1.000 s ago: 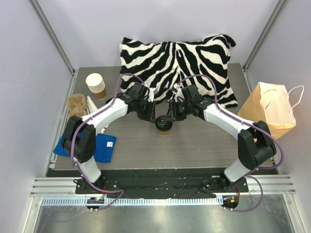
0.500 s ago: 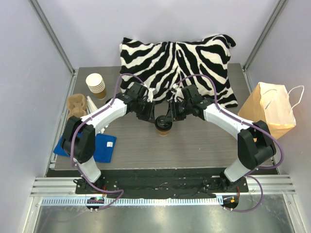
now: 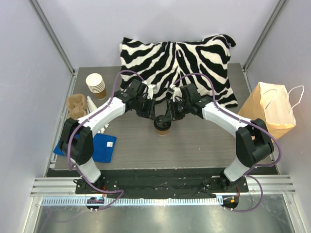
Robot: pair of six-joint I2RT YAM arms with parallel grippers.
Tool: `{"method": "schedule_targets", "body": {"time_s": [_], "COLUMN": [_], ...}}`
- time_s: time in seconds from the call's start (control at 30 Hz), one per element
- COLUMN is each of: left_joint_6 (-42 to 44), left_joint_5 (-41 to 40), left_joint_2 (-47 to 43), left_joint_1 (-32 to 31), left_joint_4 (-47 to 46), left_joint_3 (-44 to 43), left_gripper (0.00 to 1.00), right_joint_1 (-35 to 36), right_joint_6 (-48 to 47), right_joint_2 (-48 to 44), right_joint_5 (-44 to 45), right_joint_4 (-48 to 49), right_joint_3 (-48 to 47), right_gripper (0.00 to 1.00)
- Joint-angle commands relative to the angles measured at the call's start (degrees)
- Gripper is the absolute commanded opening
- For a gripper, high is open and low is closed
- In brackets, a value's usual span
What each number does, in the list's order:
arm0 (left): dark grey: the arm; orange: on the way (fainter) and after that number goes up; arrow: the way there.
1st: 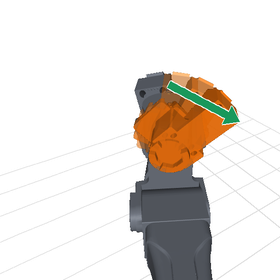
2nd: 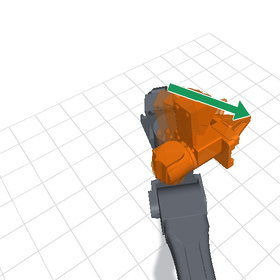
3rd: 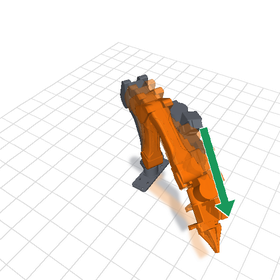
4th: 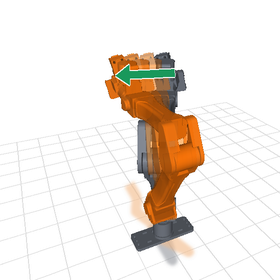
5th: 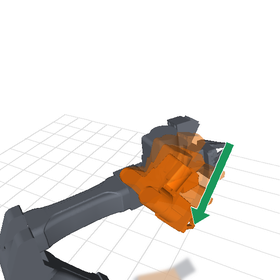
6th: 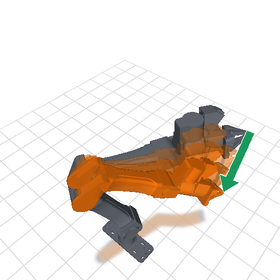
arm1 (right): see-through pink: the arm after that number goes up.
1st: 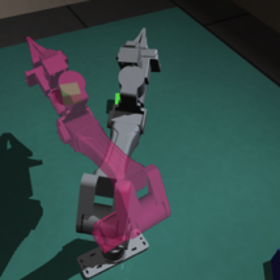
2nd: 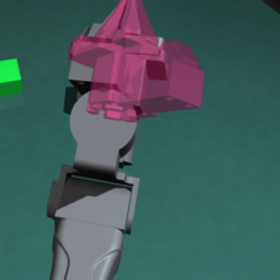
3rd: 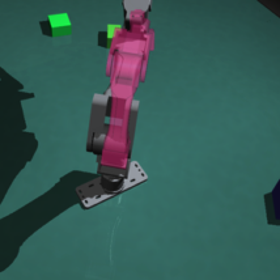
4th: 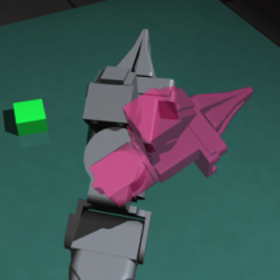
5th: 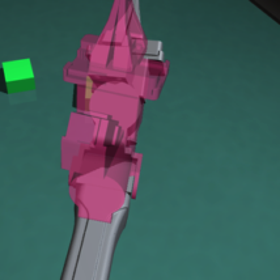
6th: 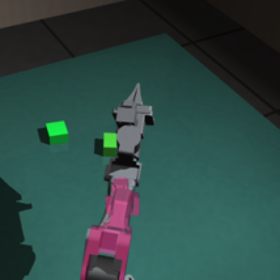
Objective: Pack the takeout coffee
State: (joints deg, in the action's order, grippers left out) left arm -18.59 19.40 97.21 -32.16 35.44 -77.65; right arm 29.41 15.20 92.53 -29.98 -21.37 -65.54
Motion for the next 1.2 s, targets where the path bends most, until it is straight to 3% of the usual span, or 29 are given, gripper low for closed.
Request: {"method": "schedule_targets", "body": {"time_s": [0.0,0.33,0.6,0.83,1.17], "left_joint_6": [0.5,-0.1,1.1,1.9,0.0], "left_joint_5": [-0.7,-1.8,1.1,-1.5,-0.9], "left_joint_2": [1.0,3.9,-2.1,-0.2,3.9], "left_joint_1": [0.1,0.3,1.4,1.6,-0.3], "left_joint_4": [-0.5,-0.2,0.4,1.7,-0.5], "left_joint_3": [0.2,4.2,-1.8,-6.3,3.5], "left_gripper": [0.26,0.24,0.27,0.27,0.25], "right_joint_1": [0.2,0.2,0.2,0.2,0.1], "right_joint_6": [-1.9,-2.4,-3.7,-4.5,-5.0], "right_joint_2": [1.1,1.9,-0.1,0.7,2.1], "right_joint_5": [0.6,0.4,-1.1,-1.8,-1.7], "right_joint_4": [-1.8,-1.6,-1.6,-1.9,-2.1], "right_joint_3": [-0.4,0.6,-0.2,-1.8,-1.3], "right_gripper": [0.31,0.31,0.31,0.31,0.31]}}
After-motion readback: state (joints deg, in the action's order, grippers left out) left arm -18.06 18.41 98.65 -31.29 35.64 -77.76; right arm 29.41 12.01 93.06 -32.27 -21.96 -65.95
